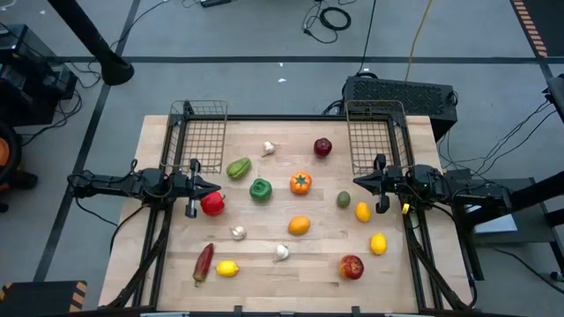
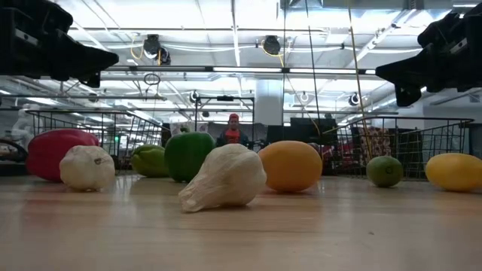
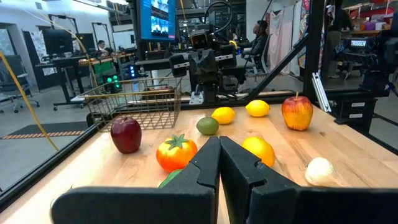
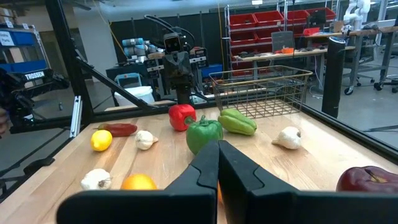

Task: Sort produce into baskets
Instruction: Adjust the right wire basket

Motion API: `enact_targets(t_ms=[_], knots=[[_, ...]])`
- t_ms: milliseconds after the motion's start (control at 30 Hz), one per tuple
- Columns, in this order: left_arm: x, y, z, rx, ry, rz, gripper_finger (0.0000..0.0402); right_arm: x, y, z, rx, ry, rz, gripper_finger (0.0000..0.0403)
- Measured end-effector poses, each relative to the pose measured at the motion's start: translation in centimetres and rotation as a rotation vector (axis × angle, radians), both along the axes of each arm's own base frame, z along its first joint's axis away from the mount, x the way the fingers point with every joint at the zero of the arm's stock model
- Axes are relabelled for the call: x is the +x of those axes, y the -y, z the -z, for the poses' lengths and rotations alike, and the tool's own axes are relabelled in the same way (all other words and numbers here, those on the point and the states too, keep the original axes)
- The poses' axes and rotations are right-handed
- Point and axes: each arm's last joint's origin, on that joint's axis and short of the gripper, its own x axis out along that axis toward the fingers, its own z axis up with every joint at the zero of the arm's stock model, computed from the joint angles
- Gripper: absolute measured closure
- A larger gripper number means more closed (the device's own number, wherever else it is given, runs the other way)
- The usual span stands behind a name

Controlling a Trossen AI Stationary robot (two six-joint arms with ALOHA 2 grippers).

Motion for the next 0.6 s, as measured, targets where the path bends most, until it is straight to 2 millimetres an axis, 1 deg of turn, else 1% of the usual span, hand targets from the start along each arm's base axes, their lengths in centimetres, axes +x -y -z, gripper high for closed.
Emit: enact_targets(t_ms=[200,300,433,500,600], knots=[[0.0,0.0,-0.1,-0.001,0.007,-0.001,0.0388,0.0,0.0,0.0,0.0,0.0,0.0,0.0403],[0.0,0.0,-0.4,-0.005,0.041,-0.012,0.0388,0.0,0.0,0.0,0.0,0.0,0.0,0.0403],[-0.3,-0.1,-2.0,-0.038,0.111,-0.027,0.0388,0.0,0.0,0.0,0.0,-0.004,0.001,0.0403],[-0.6,-0.3,-3.7,-0.066,0.15,-0.067,0.0389,0.0,0.0,0.0,0.0,-0.005,0.003,0.0403],[-0.8,-0.4,-5.8,-0.041,0.113,-0.11,0.0395,0.0,0.0,0.1,0.001,-0.009,-0.008,0.0403]])
